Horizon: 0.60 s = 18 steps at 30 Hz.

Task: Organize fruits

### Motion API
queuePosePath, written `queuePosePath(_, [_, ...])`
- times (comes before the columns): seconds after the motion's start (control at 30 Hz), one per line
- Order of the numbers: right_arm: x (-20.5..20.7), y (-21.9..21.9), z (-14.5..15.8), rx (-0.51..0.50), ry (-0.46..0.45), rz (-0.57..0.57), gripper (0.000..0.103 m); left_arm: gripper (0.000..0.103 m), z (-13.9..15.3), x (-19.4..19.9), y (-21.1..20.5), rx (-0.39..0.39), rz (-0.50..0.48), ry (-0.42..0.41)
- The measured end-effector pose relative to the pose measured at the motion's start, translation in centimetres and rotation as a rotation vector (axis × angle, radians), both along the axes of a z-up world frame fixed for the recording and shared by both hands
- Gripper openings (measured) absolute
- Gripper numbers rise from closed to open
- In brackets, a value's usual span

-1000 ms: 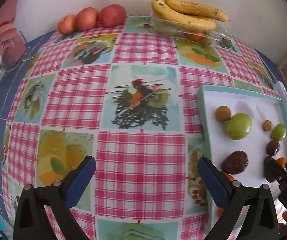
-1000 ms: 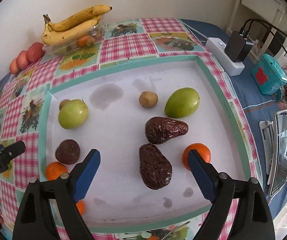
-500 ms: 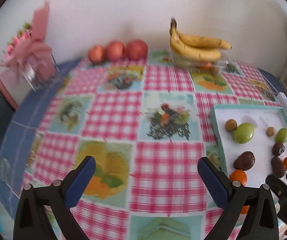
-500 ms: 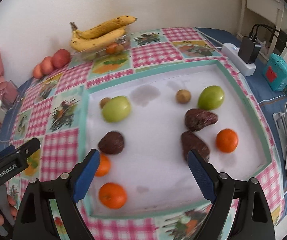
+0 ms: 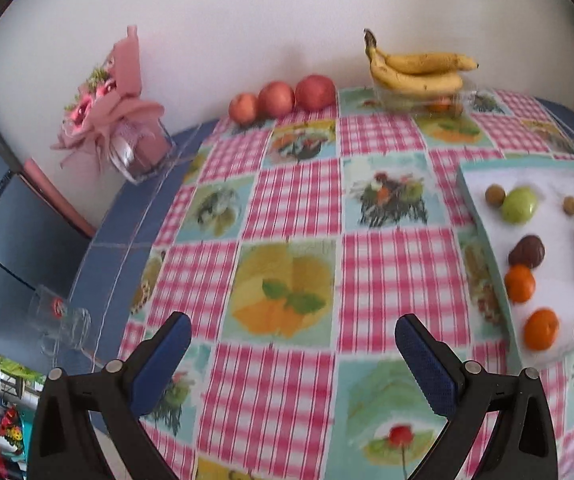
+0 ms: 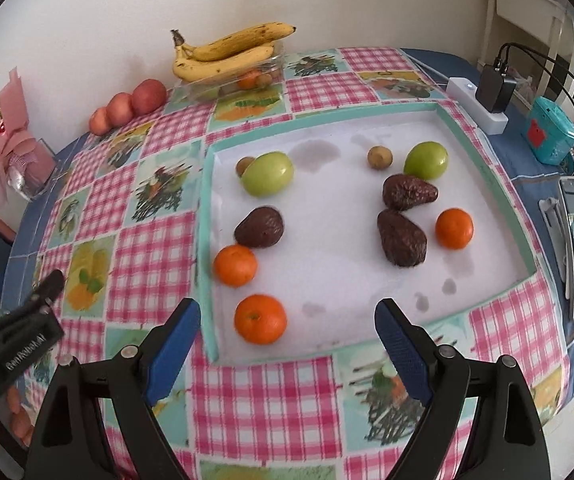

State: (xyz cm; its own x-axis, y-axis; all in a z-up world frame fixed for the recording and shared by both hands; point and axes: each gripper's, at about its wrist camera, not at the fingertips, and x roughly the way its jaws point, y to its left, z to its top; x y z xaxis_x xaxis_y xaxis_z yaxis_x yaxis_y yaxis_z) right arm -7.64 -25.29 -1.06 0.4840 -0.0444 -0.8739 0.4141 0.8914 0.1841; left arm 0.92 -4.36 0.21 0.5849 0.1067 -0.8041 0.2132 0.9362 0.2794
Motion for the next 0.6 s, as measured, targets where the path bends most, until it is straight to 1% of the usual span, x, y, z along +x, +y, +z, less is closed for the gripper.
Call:
queuePosePath(0.2, [-1.6,1.4,0.6,0.0,0.007,0.011,0.089,0.103,0.0,-1.3,1.6,-0.006,0.023,0.069])
queuePosePath(0.37, [-2.7,2.5,1.3,-0.014,0.004,0.019,0.089,0.103,0.7,-2.5,2.5,-0.04,0.013,0.065])
queuePosePath(0.47, [-3.0,3.1,1.9,-0.034,-0.005,0.029,0.089,0.103,0.9,-2.7,2.6,-0.05,0.008,0.057])
queuePosePath(0.6, [-3.1,3.4,2.0,-0.049,-0.005,0.035,0.089,0.103,1.1,-2.9,2.5,-0.051,-0.003,0.041])
